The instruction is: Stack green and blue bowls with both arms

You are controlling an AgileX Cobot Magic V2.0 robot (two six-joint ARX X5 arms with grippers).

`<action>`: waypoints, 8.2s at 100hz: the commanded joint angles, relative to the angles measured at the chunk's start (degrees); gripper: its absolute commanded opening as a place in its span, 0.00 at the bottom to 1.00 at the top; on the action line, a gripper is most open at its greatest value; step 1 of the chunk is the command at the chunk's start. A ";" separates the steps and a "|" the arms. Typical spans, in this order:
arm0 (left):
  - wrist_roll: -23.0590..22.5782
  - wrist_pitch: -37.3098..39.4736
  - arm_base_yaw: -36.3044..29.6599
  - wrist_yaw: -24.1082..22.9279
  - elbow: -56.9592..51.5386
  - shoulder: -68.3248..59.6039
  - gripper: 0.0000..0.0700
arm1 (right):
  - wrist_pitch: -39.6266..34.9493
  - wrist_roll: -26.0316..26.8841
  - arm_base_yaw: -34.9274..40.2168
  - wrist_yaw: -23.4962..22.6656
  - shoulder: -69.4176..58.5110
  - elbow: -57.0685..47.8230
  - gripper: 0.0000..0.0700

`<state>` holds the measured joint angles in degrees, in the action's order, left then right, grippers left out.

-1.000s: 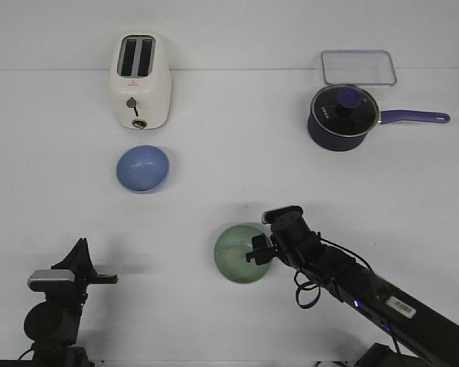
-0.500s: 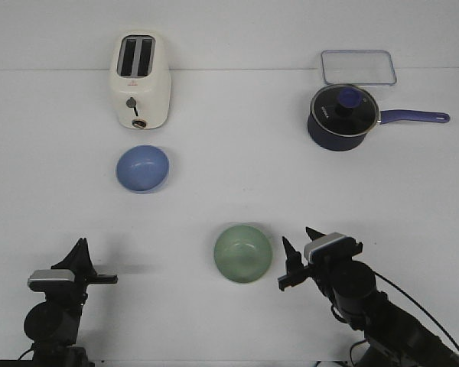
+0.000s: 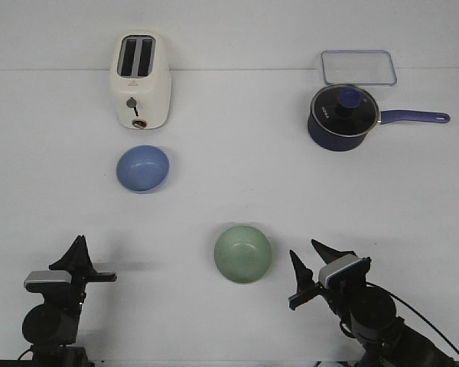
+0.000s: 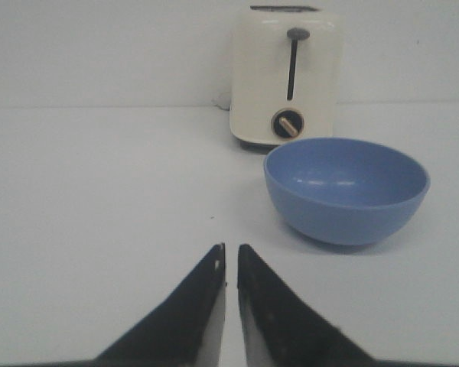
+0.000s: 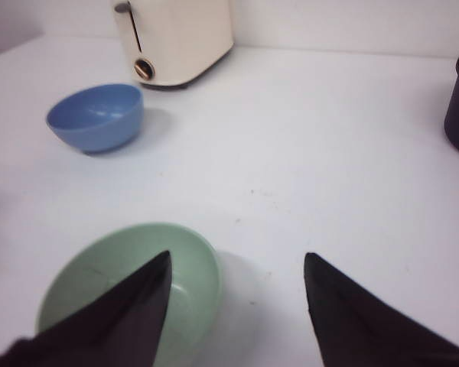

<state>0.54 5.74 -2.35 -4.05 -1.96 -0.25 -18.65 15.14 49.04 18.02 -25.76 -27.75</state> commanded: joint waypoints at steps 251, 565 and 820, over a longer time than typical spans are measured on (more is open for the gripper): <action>13.44 -23.98 -9.75 19.54 -68.50 -83.60 0.01 | 0.26 -0.44 0.55 1.97 -0.17 -0.31 0.50; 0.09 -2.97 -27.19 2.54 -30.51 -37.48 0.02 | 2.78 1.49 0.55 1.51 -0.15 -0.31 0.01; -3.91 -3.98 3.34 2.51 1.16 0.07 0.02 | 15.08 -11.13 -48.78 -12.07 25.75 27.02 0.01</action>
<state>-3.51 0.89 0.99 -1.56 -1.96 -0.27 -4.40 4.71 0.30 6.13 -0.97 -2.00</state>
